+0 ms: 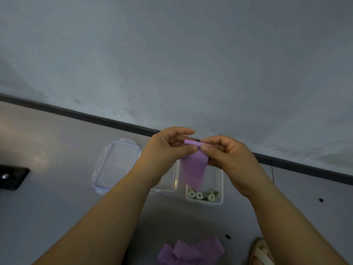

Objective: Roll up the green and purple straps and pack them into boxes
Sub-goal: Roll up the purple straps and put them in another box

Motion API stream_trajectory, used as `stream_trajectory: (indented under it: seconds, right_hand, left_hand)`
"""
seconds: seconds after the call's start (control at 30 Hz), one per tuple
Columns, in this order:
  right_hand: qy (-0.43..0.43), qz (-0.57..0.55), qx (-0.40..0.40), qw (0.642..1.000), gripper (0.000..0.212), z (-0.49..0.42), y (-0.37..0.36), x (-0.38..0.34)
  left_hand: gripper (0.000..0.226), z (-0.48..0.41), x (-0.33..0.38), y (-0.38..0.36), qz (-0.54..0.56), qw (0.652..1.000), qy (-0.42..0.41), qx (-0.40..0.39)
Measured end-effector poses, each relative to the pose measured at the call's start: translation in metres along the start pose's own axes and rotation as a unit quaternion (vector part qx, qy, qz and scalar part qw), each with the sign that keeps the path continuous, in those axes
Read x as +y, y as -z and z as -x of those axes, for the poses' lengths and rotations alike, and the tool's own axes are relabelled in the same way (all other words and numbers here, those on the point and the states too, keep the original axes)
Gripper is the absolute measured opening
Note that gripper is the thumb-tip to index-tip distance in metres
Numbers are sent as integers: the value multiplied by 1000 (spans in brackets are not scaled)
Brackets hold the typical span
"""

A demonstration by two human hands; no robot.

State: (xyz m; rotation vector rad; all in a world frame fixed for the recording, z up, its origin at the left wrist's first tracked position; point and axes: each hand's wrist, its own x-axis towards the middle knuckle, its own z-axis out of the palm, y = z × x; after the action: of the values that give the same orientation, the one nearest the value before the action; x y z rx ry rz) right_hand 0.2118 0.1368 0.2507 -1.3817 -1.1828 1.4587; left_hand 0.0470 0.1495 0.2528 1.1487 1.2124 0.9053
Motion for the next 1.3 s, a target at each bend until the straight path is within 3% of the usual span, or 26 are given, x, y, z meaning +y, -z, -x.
stream_trajectory:
  seconds: [0.17,0.37,0.63,0.83,1.1,1.3]
  right_hand:
    - [4,-5,2,1000,13,0,2,1]
    - [36,21,-34,999,19,3,4,-5]
    - [29,201,-241,949,66,14,13,-16]
    - [36,262,-285,921,62,19,9,-15]
    - [39,241,-280,928,53,22,10,-18]
    - [38,225,-289,930,65,22,11,-19]
  left_hand:
    - [8,-1,-1,-1,3,999,29,-18]
    - [8,-1,1,4,16,998,37,-48]
    - [11,-1,3,25,-29,964,135,-226]
    - [12,2,3,21,-22,932,162,-323]
    - [6,2,1,19,-39,927,162,-335]
    - [13,0,-2,19,-16,936,159,-314]
